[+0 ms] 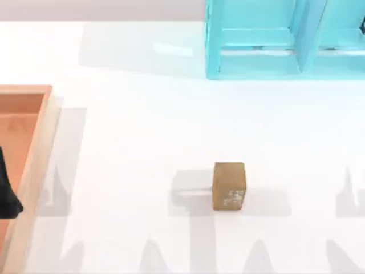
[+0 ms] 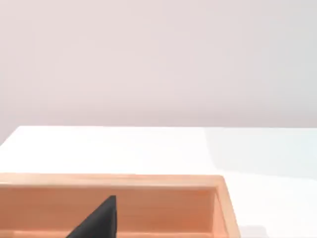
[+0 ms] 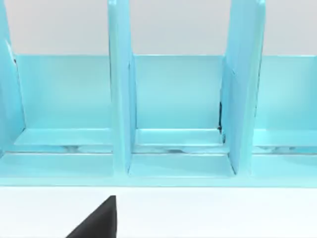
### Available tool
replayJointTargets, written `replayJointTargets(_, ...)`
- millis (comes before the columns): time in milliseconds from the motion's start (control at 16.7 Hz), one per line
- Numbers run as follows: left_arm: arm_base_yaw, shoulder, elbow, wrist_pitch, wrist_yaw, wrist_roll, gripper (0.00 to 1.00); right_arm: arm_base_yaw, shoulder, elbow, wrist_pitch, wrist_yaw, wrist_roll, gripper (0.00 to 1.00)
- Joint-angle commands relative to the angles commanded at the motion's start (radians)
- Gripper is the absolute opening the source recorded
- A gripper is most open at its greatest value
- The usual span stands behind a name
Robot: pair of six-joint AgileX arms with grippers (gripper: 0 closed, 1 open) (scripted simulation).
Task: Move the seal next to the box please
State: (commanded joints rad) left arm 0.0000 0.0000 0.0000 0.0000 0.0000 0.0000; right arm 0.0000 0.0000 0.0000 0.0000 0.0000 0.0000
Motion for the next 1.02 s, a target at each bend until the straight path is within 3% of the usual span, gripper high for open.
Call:
replayJointTargets(240, -0.006, 0.028, 0.018, -0.019, -0.002, -0.006, 1.00, 0.000, 0.000, 0.000, 0.000, 0.000, 0.000, 1.00)
replayJointTargets(480, -0.042, 0.196, 0.140, -0.126, -0.017, -0.051, 1.00, 0.000, 0.000, 0.000, 0.000, 0.000, 0.000, 1.00)
replayJointTargets(720, -0.109, 0.456, 0.386, -0.292, -0.035, -0.152, 1.00, 0.000, 0.000, 0.000, 0.000, 0.000, 0.000, 1.00)
replayJointTargets(1020, -0.243, 0.834, 0.842, -0.532, -0.042, -0.341, 1.00, 0.000, 0.000, 0.000, 0.000, 0.000, 0.000, 1.00)
